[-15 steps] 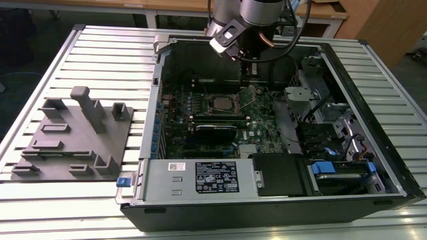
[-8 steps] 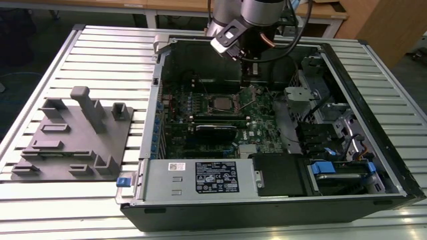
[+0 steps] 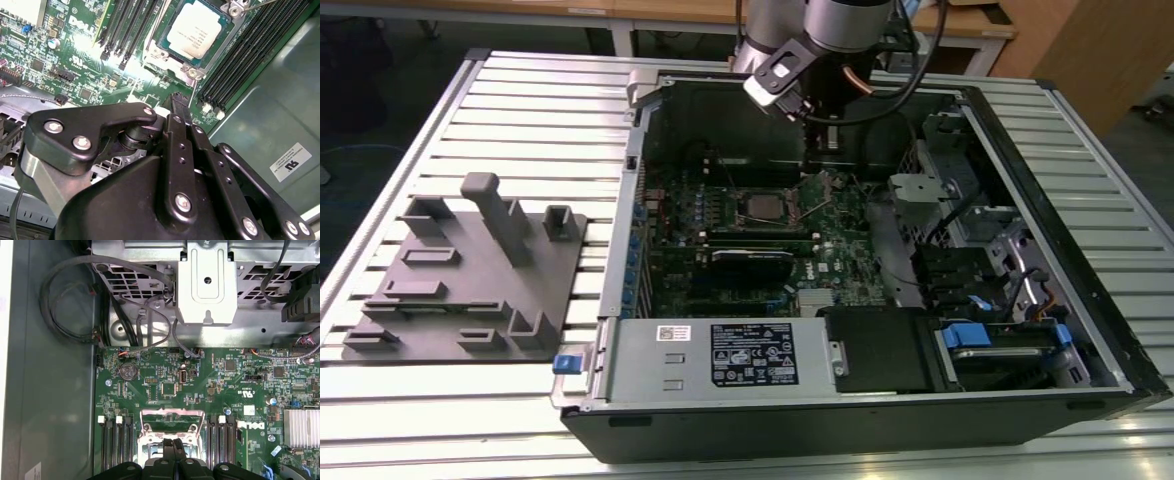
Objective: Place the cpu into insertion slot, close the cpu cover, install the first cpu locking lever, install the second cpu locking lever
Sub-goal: 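Close the cpu cover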
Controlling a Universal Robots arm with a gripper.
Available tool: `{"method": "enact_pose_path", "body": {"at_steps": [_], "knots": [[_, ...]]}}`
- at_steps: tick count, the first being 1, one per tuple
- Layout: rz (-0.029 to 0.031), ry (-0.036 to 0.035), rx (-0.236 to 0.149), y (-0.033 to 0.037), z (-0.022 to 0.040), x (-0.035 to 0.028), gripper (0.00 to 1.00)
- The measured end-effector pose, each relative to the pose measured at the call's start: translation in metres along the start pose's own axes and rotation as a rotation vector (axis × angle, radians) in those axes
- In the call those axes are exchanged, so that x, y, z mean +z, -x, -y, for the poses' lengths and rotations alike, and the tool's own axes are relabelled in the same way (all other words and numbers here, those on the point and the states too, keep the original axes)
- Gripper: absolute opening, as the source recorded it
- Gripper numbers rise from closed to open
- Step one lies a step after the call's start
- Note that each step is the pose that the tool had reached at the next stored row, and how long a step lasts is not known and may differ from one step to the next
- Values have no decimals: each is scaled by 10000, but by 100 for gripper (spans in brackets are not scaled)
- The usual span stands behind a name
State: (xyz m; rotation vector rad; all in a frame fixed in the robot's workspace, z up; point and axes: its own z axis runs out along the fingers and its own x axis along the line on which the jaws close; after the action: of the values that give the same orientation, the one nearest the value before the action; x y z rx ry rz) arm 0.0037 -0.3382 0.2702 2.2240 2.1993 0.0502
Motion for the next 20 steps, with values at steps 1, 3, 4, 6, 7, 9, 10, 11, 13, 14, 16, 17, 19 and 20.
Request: {"method": "enact_pose_path", "body": {"at_steps": [1, 3, 4, 6, 7, 9, 10, 11, 13, 14, 16, 17, 19, 20], "knots": [[0, 0, 0, 0, -2, 0, 10], [0, 0, 0, 0, -8, 0, 10], [0, 0, 0, 0, -11, 0, 10], [0, 0, 0, 0, -17, 1, 10], [0, 0, 0, 0, -20, 1, 10], [0, 0, 0, 0, -26, 1, 10], [0, 0, 0, 0, -29, 1, 10], [0, 0, -1, 0, -32, 1, 10], [0, 0, 0, -1, -39, 1, 10], [0, 0, 0, -1, -42, 1, 10], [-1, 0, 1, -1, -48, 2, 10], [0, 0, 0, -1, -52, 2, 10], [0, 0, 0, -1, -59, 2, 10], [0, 0, 0, -1, -62, 2, 10]]}}
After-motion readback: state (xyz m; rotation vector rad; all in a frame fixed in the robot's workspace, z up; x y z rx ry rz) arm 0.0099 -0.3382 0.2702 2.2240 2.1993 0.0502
